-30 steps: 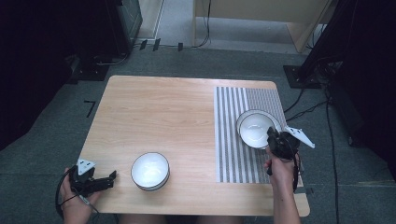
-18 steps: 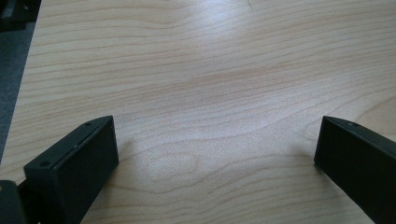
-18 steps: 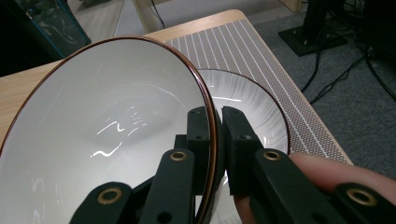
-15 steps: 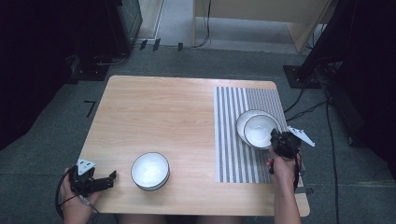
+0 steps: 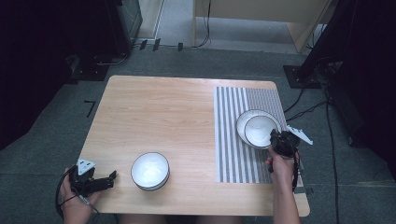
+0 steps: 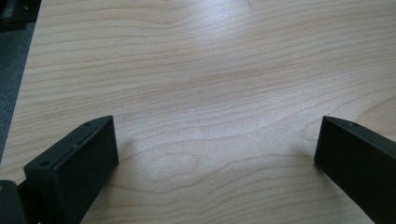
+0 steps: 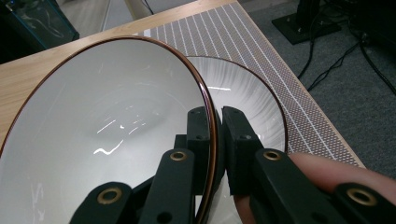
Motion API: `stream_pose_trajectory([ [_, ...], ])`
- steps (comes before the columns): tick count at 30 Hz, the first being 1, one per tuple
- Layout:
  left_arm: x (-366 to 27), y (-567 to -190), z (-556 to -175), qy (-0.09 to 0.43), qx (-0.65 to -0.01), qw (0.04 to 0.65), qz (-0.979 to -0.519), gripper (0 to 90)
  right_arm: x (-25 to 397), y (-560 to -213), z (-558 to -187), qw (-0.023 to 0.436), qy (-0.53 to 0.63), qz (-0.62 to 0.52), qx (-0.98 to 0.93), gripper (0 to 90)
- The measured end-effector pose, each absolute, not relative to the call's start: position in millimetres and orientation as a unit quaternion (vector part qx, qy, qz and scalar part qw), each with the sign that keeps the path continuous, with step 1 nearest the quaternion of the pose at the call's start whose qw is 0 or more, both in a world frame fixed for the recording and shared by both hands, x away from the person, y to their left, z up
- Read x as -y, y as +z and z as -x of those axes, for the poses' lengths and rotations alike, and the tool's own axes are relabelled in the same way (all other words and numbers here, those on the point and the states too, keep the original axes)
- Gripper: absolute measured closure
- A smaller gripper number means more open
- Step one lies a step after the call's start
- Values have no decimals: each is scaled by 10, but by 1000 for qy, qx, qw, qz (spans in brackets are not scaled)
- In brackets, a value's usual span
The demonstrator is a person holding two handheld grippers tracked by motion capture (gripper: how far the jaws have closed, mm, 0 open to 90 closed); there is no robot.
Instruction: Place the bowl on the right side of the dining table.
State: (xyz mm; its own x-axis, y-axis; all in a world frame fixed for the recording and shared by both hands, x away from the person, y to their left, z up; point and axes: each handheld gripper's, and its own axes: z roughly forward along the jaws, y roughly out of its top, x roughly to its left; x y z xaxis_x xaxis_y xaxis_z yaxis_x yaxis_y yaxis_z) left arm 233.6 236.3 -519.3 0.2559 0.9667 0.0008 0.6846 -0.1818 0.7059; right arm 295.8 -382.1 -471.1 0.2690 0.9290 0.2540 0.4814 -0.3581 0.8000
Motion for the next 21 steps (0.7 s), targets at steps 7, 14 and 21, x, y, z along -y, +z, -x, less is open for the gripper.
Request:
stream_pose_trajectory([
  [7,-2363,-5193,-2336,233,-564,302,-732,0,3825,-4761,-3024,293,365,-743,-478,833],
  [14,-2363,-5193,-2336,233,-564,302,-732,0,3838,-4812,-3080,286,354,-755,-472,833],
  [21,-2363,-5193,-2336,233,-564,302,-732,0,3872,-4833,-3126,281,349,-763,-466,833],
])
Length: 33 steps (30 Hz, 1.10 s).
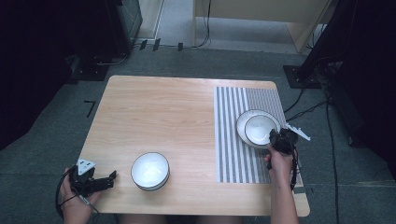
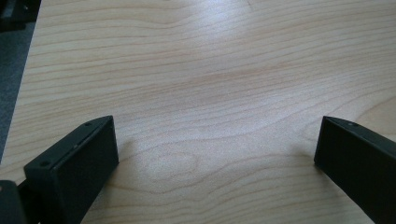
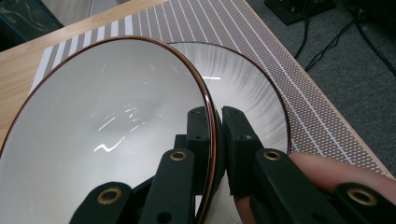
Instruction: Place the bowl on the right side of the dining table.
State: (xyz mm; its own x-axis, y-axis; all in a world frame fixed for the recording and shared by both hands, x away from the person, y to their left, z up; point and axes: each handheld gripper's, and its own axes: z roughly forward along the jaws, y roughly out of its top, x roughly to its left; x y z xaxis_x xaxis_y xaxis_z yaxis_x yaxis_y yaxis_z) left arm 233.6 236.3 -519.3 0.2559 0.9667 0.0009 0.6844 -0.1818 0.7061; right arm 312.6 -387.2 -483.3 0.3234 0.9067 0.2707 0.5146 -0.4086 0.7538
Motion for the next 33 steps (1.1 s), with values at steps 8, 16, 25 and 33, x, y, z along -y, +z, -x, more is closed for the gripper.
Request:
stream_pose_trajectory([
  [8,-2363,-5193,-2336,233,-563,302,-733,0,3905,-4844,-3196,269,348,-772,-459,833],
  [16,-2363,-5193,-2336,233,-563,302,-733,0,3925,-4850,-3290,255,350,-785,-444,821],
  [25,-2363,-5193,-2336,233,-563,302,-733,0,3951,-4862,-3339,242,360,-797,-421,800],
  [33,-2363,-5193,-2336,233,-563,303,-733,0,3977,-4860,-3339,239,380,-787,-424,602],
])
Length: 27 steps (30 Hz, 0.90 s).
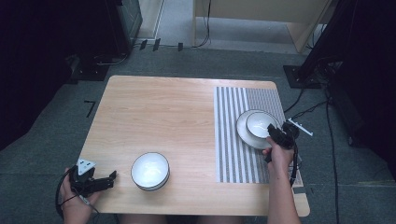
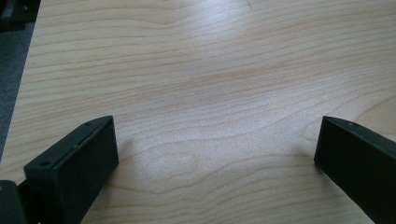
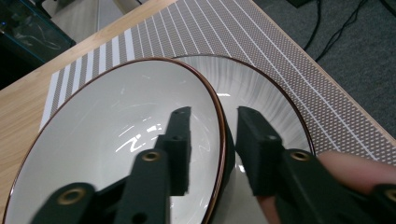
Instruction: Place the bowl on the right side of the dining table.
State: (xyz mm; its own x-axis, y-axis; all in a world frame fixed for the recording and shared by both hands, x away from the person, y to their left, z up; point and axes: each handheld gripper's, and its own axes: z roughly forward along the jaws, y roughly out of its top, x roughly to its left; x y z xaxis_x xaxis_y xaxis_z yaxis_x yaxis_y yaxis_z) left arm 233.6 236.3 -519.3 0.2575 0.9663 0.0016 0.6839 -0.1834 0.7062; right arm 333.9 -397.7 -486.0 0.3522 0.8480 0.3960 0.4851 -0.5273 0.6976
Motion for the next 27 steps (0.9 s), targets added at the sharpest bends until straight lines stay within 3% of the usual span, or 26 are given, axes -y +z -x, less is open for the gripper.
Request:
stream_pose_trajectory([
  [5,-2363,-5193,-2336,233,-563,302,-733,0,3959,-4836,-3299,256,400,-754,-453,306],
  [9,-2363,-5193,-2336,233,-563,302,-733,0,3936,-4795,-3256,273,405,-735,-471,153],
  [19,-2363,-5193,-2336,233,-563,302,-733,0,3870,-4657,-3110,286,404,-710,-501,0],
  [27,-2363,-5193,-2336,233,-563,302,-733,0,3808,-4619,-2976,303,403,-687,-523,0],
])
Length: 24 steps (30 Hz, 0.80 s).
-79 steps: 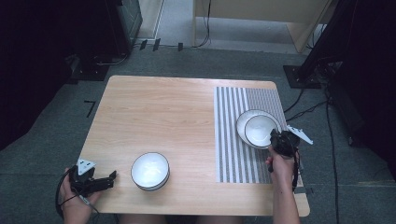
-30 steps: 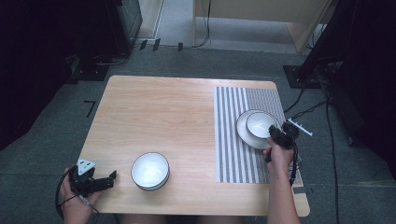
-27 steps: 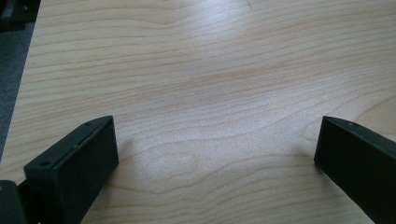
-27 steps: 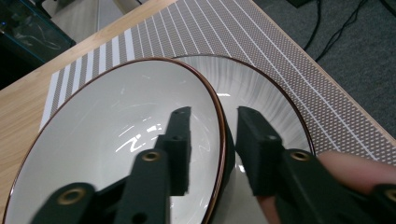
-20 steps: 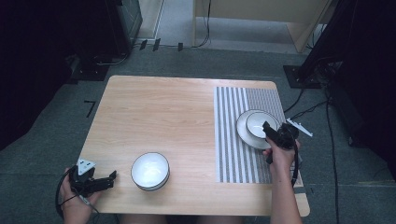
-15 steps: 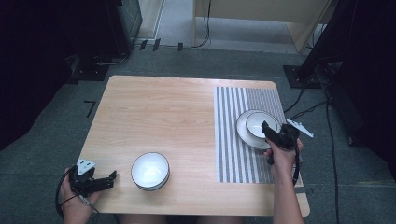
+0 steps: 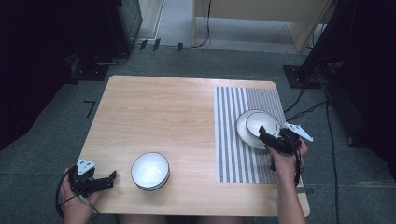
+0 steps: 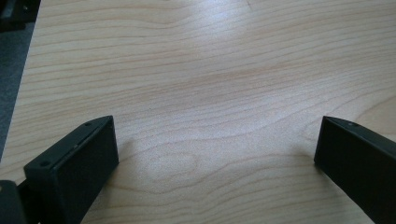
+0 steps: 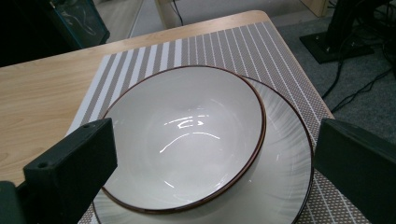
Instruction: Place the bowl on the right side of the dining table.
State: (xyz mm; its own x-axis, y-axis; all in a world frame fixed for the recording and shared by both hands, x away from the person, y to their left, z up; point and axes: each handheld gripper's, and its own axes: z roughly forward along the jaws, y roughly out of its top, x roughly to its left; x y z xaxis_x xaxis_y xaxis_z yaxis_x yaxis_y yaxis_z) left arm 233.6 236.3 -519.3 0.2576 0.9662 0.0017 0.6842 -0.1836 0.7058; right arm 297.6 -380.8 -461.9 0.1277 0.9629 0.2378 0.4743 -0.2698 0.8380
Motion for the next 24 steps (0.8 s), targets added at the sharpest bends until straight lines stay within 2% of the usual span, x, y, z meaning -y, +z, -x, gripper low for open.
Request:
stream_pose_trajectory([
  [24,-2363,-5193,-2336,233,-563,302,-733,0,3807,-4587,-2496,310,392,-666,-554,0],
])
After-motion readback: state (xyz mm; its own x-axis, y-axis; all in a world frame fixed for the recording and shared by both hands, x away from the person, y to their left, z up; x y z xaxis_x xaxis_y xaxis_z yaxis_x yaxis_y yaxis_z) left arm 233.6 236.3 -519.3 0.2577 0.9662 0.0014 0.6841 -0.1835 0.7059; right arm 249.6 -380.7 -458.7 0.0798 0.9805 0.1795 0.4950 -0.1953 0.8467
